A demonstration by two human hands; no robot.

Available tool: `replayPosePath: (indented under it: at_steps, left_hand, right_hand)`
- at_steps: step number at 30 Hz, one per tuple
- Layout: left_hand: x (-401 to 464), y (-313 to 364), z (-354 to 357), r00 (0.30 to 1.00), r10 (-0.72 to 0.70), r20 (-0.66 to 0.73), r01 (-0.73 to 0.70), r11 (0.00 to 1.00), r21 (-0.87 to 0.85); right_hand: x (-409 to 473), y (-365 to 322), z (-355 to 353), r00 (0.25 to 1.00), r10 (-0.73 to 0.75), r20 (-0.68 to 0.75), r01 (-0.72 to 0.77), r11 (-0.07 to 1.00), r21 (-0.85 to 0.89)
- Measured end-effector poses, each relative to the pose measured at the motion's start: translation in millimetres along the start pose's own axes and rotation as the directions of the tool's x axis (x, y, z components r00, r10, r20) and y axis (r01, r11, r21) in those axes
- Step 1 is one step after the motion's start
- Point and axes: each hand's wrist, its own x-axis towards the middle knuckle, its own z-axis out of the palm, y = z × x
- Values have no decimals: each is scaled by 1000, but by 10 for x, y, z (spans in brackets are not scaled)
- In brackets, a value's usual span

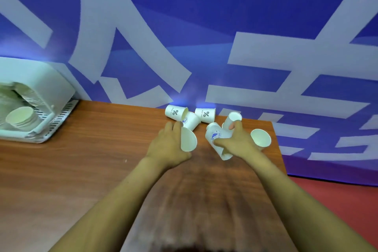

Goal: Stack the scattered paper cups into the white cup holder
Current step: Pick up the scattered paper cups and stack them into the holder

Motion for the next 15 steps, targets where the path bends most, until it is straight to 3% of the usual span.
replayPosePath:
  at_steps: [5, 10, 15]
  left_hand:
    - [-222, -348, -341, 999, 0, -52, -3, 999, -51]
    - [-378, -919, -730, 997, 3, -82, -8, 998, -59]
    - [-506, -1726, -1146, 993, 48, -110, -56, 996, -73]
  right_hand:
    - [-291, -400, 203, 995, -96, -39, 96, 995, -3]
    - [-538, -912, 507, 992, -113, -50, 107, 987, -120]
    - [-842, -1603, 1107, 989, -106, -103, 102, 994, -50]
